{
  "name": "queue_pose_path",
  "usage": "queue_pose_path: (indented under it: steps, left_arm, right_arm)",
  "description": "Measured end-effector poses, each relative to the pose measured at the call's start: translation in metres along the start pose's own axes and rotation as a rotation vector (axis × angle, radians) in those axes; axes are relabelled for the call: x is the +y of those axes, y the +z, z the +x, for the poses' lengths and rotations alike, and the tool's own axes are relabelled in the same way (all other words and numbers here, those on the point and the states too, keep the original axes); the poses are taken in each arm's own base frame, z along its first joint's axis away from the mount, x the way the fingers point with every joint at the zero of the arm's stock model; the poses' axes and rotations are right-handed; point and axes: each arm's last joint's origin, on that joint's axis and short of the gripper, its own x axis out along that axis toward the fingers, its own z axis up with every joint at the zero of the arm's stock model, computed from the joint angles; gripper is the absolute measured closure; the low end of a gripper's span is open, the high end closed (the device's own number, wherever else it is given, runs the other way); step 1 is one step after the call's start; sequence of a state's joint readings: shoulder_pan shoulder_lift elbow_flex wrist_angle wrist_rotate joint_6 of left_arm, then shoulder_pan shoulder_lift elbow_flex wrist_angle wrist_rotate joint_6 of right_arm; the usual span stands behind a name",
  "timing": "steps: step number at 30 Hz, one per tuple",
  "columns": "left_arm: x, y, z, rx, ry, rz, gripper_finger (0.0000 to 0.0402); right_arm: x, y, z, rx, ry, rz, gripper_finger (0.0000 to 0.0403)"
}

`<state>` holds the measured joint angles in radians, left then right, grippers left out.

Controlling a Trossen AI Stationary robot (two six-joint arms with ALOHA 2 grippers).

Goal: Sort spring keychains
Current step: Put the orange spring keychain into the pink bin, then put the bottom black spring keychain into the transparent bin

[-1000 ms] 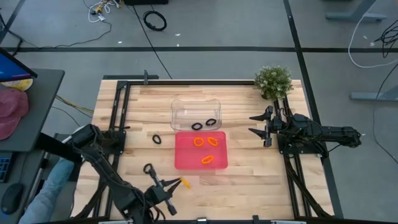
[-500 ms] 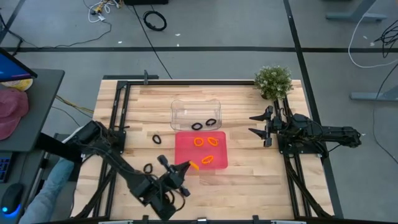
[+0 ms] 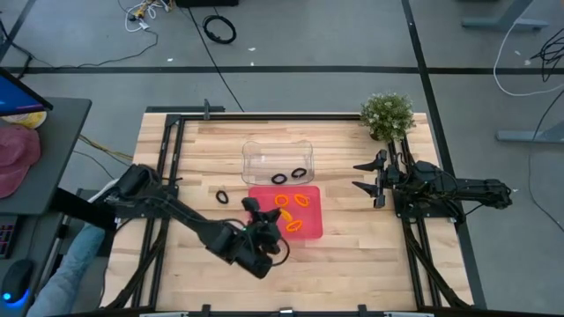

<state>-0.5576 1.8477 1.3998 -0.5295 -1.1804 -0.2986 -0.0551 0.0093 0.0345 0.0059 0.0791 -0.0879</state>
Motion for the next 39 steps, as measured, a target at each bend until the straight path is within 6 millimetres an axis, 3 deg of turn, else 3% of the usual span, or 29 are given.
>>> queue_pose_path:
  steps: [9,18,24,27,32,39]
  left_arm:
    - [0.004,0.012,0.029,0.021,-0.235,0.093,0.0366]
    - [0.017,0.008,0.058,0.105,-0.351,0.110,0.0251]
    - [0.023,0.000,0.066,0.175,-0.362,0.128,0.0184]
    - [0.030,-0.002,0.063,0.214,-0.337,0.139,0.0173]
    - [0.063,-0.006,0.051,0.337,-0.318,0.079,0.0181]
    - [0.106,-0.026,0.018,0.597,-0.182,-0.063,0.0197]
  right_arm:
    - [0.000,0.000,0.000,0.000,0.001,0.000,0.0156]
    - [0.000,0.000,0.000,0.000,0.000,0.000,0.0156]
    - [0.000,0.000,0.000,0.000,0.000,0.000,0.0156]
    - [0.000,0.000,0.000,0.000,0.000,0.000,0.0156]
    - [0.000,0.000,0.000,0.000,0.001,0.000,0.0156]
    - [0.000,0.000,0.000,0.000,0.001,0.000,0.0156]
